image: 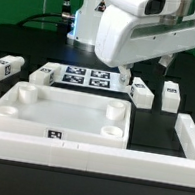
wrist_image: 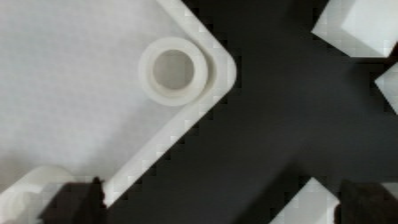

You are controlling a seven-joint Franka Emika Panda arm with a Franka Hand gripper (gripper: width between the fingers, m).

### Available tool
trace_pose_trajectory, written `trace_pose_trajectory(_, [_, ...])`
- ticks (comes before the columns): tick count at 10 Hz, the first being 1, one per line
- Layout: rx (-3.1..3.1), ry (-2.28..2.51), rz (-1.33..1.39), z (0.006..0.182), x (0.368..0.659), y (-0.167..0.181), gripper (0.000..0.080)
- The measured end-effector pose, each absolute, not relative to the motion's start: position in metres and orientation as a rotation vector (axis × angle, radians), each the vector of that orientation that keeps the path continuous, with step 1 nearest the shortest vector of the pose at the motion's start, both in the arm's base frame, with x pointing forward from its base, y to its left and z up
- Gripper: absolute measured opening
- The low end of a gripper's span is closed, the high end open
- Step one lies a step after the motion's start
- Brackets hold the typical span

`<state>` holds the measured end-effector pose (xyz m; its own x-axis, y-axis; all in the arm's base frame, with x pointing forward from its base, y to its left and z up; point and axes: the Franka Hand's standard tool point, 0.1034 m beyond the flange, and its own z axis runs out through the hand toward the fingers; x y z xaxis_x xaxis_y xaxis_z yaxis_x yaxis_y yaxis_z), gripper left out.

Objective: Assemble desk

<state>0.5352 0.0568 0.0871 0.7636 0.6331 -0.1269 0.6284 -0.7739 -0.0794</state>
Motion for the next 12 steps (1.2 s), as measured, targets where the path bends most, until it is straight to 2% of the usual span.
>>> trace_pose_trajectory(6, [-2.909, -1.083, 0.221, 0.086, 0.536, 0.055, 0.0650])
trace_pose_trajectory(10, [-2.653, -1.645, 0.157, 0.072, 0.528, 0.005, 0.0650])
trace_pose_trajectory(12, [-2.641, -1.631, 0.196, 0.071, 0.524, -0.008, 0.0650])
